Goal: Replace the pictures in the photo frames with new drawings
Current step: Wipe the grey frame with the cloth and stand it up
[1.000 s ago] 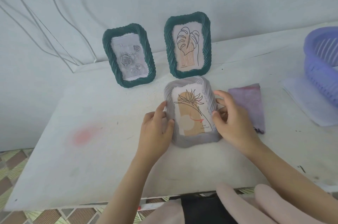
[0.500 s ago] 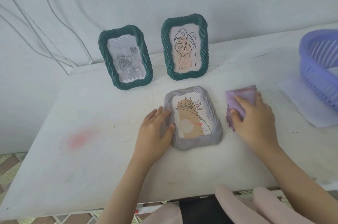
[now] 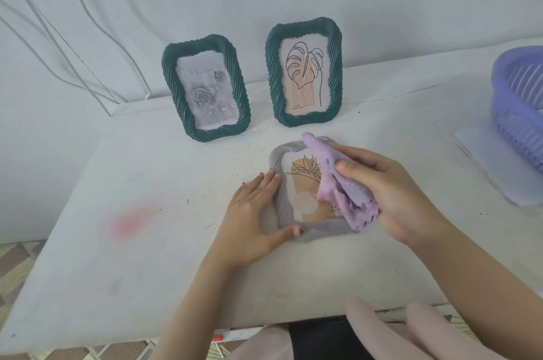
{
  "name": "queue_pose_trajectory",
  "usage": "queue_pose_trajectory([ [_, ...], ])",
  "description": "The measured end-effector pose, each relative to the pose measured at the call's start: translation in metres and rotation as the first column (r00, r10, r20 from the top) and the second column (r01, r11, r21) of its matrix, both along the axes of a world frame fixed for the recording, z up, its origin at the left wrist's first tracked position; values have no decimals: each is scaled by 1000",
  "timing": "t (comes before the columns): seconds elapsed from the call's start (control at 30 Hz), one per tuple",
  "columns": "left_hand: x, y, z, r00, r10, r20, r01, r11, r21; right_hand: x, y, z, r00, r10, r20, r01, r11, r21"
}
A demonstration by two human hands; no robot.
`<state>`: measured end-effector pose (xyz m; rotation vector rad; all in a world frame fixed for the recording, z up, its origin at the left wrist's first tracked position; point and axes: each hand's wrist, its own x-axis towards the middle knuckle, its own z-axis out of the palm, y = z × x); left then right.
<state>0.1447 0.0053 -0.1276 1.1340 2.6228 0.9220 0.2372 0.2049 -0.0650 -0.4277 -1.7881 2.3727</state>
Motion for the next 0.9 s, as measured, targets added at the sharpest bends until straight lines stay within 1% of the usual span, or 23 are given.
queue_pose_trajectory([
  [0.03,-1,0,0,1000,-1,-4,1,1000,-5,-1,1,-5,1000,13,15,-13,1000,-26],
  [0.07,-1,-1,-1,1000,-1,-10,1,1000,-11,-2,1,-11,1000,22,19,-23,998,53],
  [0.1,-2,-1,-1,1000,-2,-17,2,1000,-20,-2,2,-18,999,22,28,-28,980,196],
  [0.13,-2,-1,-2,1000,-3,-25,3,1000,-30,-2,2,-24,999,-6,36,-7,931,364],
  [0.17,-2,-1,-3,999,-4,-33,3,999,-38,-3,0,-28,998,-54,32,30,857,515],
  [0.2,-3,0,-3,999,-4,-40,2,999,-44,-3,-1,-33,996,-87,4,63,747,662],
  [0.23,-3,0,-4,999,-5,-49,3,999,-51,-4,-2,-37,997,-72,-40,75,575,815],
  [0.27,-3,1,-4,998,-9,-60,5,998,-59,-5,-4,-42,998,-17,-55,57,349,935],
  [0.3,-3,1,-4,998,-13,-69,9,998,-67,-6,-5,-48,998,49,-40,32,144,989],
  [0.33,-3,1,-4,997,-18,-74,13,997,-73,-6,-5,-51,994,107,12,-15,25,1000],
  [0.37,-3,1,-4,997,-22,-78,16,997,-78,-7,-6,-53,988,142,65,-63,-17,998],
  [0.43,-3,1,-4,996,-31,-83,23,995,-96,-7,-7,-55,980,168,103,-97,-43,994],
  [0.5,-3,2,-2,997,-35,-75,26,993,-117,-11,-5,-58,981,149,122,-108,-98,989],
  [0.53,-3,2,-2,997,-35,-70,26,992,-124,-15,-2,-57,981,135,138,-124,-108,986],
  [0.67,-4,1,-2,997,-47,-65,37,989,-143,-40,3,-54,984,92,152,-149,-41,988],
  [0.73,-5,1,-3,996,-54,-74,41,985,-169,-45,-2,-52,985,107,138,-140,3,990],
  [0.8,-6,0,-4,995,-58,-85,42,982,-185,-36,-8,-51,978,162,130,-138,36,990],
  [0.9,-6,-1,-4,995,-57,-83,41,983,-178,-8,-8,-53,950,277,142,-151,11,988],
])
